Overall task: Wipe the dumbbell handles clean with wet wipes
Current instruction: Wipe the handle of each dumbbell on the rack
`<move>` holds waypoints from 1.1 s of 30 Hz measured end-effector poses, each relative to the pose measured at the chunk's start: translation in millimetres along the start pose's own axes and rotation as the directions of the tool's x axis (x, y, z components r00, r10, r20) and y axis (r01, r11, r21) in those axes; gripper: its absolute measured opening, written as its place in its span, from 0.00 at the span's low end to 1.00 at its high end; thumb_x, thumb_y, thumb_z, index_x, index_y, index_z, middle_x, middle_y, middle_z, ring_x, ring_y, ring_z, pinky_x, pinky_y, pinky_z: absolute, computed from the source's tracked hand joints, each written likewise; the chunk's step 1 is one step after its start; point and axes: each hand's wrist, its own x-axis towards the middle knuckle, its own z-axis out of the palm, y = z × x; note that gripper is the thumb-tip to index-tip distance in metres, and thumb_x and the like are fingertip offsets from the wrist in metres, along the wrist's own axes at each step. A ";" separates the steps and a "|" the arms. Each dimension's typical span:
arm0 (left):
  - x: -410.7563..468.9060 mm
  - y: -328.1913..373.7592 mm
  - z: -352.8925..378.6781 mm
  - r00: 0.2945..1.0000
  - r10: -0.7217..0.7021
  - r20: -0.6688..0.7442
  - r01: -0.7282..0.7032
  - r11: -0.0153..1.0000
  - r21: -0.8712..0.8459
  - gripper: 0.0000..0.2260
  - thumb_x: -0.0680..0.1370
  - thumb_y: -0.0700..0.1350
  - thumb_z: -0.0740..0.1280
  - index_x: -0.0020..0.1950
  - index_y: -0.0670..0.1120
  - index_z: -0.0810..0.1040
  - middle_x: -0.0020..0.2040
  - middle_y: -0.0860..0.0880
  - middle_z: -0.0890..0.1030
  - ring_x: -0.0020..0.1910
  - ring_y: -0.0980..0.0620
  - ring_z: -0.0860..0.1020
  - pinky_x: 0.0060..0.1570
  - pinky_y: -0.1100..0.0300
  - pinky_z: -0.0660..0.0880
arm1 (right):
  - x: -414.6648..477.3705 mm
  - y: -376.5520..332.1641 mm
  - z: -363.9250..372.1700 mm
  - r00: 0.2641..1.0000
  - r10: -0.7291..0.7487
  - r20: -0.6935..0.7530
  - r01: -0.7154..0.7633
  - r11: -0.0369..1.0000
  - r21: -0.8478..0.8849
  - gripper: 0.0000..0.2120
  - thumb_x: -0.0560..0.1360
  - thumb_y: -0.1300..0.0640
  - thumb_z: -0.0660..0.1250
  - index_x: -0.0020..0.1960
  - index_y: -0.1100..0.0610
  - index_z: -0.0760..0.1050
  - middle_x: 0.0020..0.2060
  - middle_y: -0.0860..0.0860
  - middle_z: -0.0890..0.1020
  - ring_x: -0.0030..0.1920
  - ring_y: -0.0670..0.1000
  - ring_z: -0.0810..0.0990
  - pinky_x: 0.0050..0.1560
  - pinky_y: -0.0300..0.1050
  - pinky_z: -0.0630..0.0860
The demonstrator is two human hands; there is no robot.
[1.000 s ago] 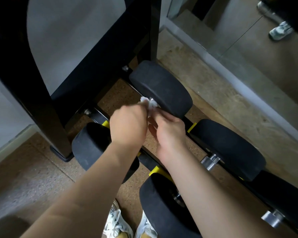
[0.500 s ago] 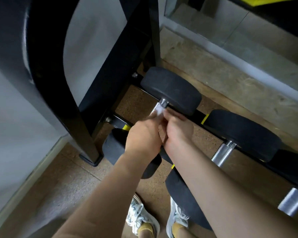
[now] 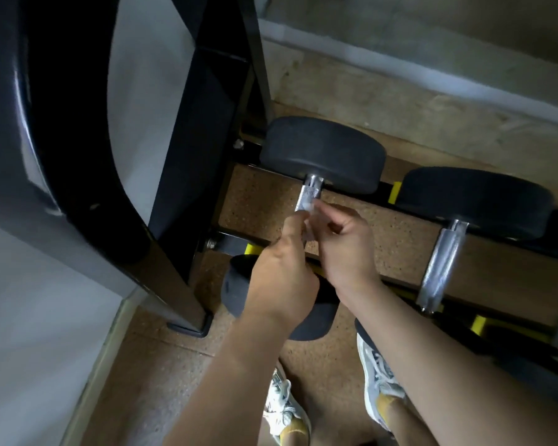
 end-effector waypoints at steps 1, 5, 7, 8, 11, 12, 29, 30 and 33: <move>-3.6 -2.2 -2.7 1.000 0.021 -0.019 -0.021 0.999 0.044 0.24 0.75 0.32 0.60 0.69 0.49 0.69 0.50 0.47 0.82 0.47 0.46 0.80 0.39 0.61 0.72 | -1.3 2.5 1.8 0.998 -0.045 -0.032 0.044 0.998 -0.042 0.11 0.76 0.60 0.69 0.57 0.53 0.82 0.51 0.51 0.82 0.50 0.48 0.81 0.54 0.45 0.79; -30.5 -22.8 -4.5 0.988 0.062 -0.145 -0.045 0.992 0.116 0.15 0.73 0.43 0.61 0.56 0.48 0.81 0.53 0.49 0.82 0.54 0.46 0.78 0.53 0.55 0.75 | 14.0 -1.7 13.1 0.945 -0.054 -0.322 0.039 0.998 -0.053 0.08 0.73 0.65 0.71 0.46 0.54 0.82 0.41 0.48 0.82 0.43 0.49 0.81 0.45 0.31 0.75; -41.7 -34.0 -4.6 0.987 0.057 -0.152 -0.039 0.992 0.118 0.16 0.75 0.52 0.60 0.55 0.48 0.82 0.58 0.49 0.81 0.60 0.48 0.75 0.60 0.56 0.72 | 28.2 -5.8 23.4 0.866 0.028 -0.499 -0.005 0.999 0.047 0.06 0.72 0.66 0.71 0.44 0.57 0.82 0.39 0.49 0.82 0.43 0.51 0.82 0.47 0.39 0.79; -43.3 -37.6 -6.2 0.987 0.057 -0.153 -0.040 0.993 0.111 0.17 0.75 0.54 0.60 0.55 0.48 0.82 0.59 0.48 0.80 0.61 0.49 0.74 0.61 0.55 0.72 | 28.6 -7.3 28.3 0.861 0.053 -0.505 -0.008 0.996 0.091 0.04 0.72 0.65 0.71 0.46 0.59 0.82 0.41 0.51 0.83 0.44 0.51 0.83 0.49 0.42 0.80; -39.9 -42.5 -9.1 0.991 0.020 -0.130 -0.005 0.994 0.111 0.21 0.73 0.58 0.61 0.57 0.47 0.81 0.62 0.45 0.78 0.63 0.44 0.73 0.64 0.50 0.71 | 6.7 -7.5 31.2 0.930 -0.025 -0.367 0.042 0.998 0.040 0.10 0.74 0.59 0.72 0.54 0.60 0.82 0.47 0.49 0.83 0.47 0.43 0.81 0.48 0.28 0.74; -39.3 -42.0 -11.6 0.994 -0.029 -0.107 0.040 0.993 0.107 0.25 0.72 0.61 0.61 0.60 0.47 0.79 0.65 0.43 0.76 0.66 0.42 0.71 0.66 0.48 0.68 | -0.1 -6.6 29.2 0.932 -0.097 -0.351 0.093 0.995 -0.029 0.10 0.73 0.59 0.73 0.53 0.60 0.82 0.46 0.49 0.83 0.45 0.42 0.80 0.46 0.26 0.73; -43.2 -40.1 -22.8 0.929 -0.334 0.157 0.320 0.941 0.110 0.54 0.62 0.72 0.68 0.78 0.54 0.45 0.79 0.52 0.44 0.78 0.52 0.47 0.74 0.57 0.54 | 23.5 -13.0 40.5 0.876 -0.097 -0.472 0.057 0.994 -0.098 0.08 0.72 0.57 0.74 0.37 0.53 0.77 0.29 0.44 0.77 0.31 0.47 0.77 0.35 0.43 0.75; -43.5 -40.9 -22.9 0.934 -0.325 0.151 0.312 0.945 0.103 0.54 0.62 0.72 0.68 0.78 0.54 0.46 0.79 0.52 0.44 0.78 0.51 0.47 0.74 0.57 0.54 | 15.1 -9.7 38.0 0.905 -0.155 -0.395 0.094 0.981 -0.170 0.06 0.72 0.58 0.73 0.38 0.55 0.78 0.29 0.45 0.78 0.31 0.47 0.77 0.34 0.44 0.75; -45.3 -42.7 -23.2 0.940 -0.312 0.136 0.306 0.950 0.063 0.53 0.62 0.72 0.69 0.78 0.54 0.47 0.79 0.53 0.46 0.78 0.52 0.48 0.73 0.58 0.55 | 8.4 -12.4 17.1 0.891 -0.455 -0.008 0.379 0.752 -0.539 0.05 0.73 0.59 0.71 0.39 0.59 0.78 0.31 0.51 0.79 0.29 0.52 0.77 0.30 0.42 0.72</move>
